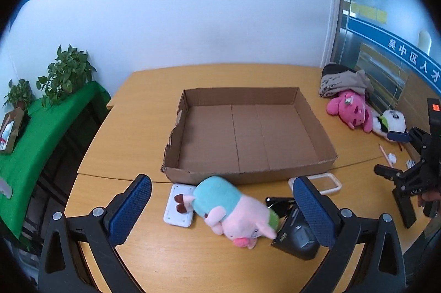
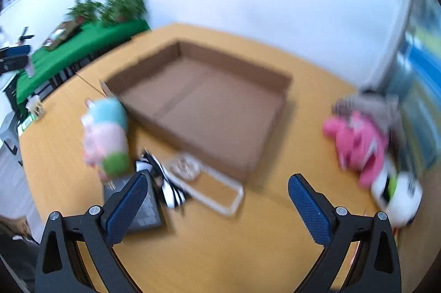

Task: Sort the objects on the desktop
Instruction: 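Move both grippers toward the teal-and-pink plush pig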

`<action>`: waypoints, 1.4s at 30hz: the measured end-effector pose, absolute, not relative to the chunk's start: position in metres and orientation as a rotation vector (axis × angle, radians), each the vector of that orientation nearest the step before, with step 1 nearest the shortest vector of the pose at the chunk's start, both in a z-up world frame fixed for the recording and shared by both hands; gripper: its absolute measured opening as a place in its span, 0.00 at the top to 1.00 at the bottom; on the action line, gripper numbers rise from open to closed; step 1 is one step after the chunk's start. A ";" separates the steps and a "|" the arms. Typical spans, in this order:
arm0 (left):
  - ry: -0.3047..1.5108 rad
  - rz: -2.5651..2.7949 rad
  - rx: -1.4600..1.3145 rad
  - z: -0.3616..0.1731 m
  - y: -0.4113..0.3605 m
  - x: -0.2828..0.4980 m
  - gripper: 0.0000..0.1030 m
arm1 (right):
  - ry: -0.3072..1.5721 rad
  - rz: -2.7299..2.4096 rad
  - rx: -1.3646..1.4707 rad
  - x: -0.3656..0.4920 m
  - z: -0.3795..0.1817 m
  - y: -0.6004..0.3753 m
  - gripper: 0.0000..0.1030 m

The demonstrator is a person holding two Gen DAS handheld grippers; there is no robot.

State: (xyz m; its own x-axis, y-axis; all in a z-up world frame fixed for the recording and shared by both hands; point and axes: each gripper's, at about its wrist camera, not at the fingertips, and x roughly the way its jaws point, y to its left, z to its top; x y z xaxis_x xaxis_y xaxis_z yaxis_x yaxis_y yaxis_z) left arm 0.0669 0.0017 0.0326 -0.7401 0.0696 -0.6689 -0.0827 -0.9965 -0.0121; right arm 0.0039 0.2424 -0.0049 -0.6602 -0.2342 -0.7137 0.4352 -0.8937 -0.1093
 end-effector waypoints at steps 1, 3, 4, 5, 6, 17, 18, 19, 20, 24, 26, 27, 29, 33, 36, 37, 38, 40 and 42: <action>-0.021 2.856 -1.079 0.038 0.003 0.070 0.01 | 0.405 -2.548 0.988 0.005 0.009 0.235 0.00; -0.098 2.863 -1.014 0.047 0.001 0.080 0.01 | 0.427 -2.569 0.948 0.008 0.025 0.228 0.00; -0.118 2.872 -0.987 0.050 0.001 0.083 0.01 | 0.436 -2.577 0.934 0.011 0.033 0.224 0.00; -0.125 2.880 -0.963 0.054 0.000 0.084 0.01 | 0.433 -2.584 0.922 0.015 0.038 0.223 0.00; -0.120 2.884 -0.948 0.056 0.001 0.085 0.01 | 0.423 -2.596 0.903 0.019 0.044 0.221 0.00; -0.151 2.882 -0.676 0.080 -0.008 0.092 0.01 | 0.481 -2.656 0.832 0.040 0.070 0.178 0.00; -0.136 2.883 -0.663 0.081 -0.009 0.091 0.01 | 0.454 -2.673 0.826 0.040 0.073 0.177 0.00; -0.124 2.883 -0.659 0.082 -0.009 0.090 0.01 | 0.398 -2.697 0.826 0.039 0.076 0.177 0.00; -0.121 2.876 -0.654 0.083 -0.011 0.088 0.01 | 0.325 -2.718 0.834 0.036 0.078 0.177 0.00; -0.148 2.853 -0.665 0.080 -0.021 0.074 0.01 | 0.232 -2.760 0.893 0.023 0.082 0.165 0.00; -0.155 2.813 -0.702 0.076 -0.024 0.064 0.01 | 0.220 -2.734 0.906 0.018 0.084 0.157 0.00; -0.155 2.796 -0.715 0.074 -0.025 0.061 0.01 | 0.189 -2.703 0.930 0.015 0.084 0.154 0.00; -0.138 2.765 -0.736 0.069 -0.025 0.054 0.01 | 0.142 -2.664 0.999 0.008 0.081 0.147 0.00; -0.156 2.736 -0.844 0.056 -0.031 0.039 0.01 | 0.166 -2.633 1.100 0.003 0.071 0.132 0.00; -0.199 2.731 -0.943 0.036 -0.046 0.034 0.01 | 0.156 -2.595 1.177 0.006 0.058 0.129 0.00; -0.218 2.717 -0.978 0.029 -0.051 0.033 0.01 | 0.165 -2.599 1.204 0.008 0.051 0.129 0.00; -0.237 2.710 -1.027 0.020 -0.056 0.031 0.01 | 0.168 -2.596 1.244 0.009 0.043 0.129 0.00; -0.268 2.712 -1.108 0.007 -0.066 0.027 0.01 | 0.141 -2.570 1.328 0.008 0.028 0.131 0.00; -0.288 2.714 -1.144 0.002 -0.073 0.021 0.01 | 0.111 -2.554 1.360 0.005 0.022 0.133 0.00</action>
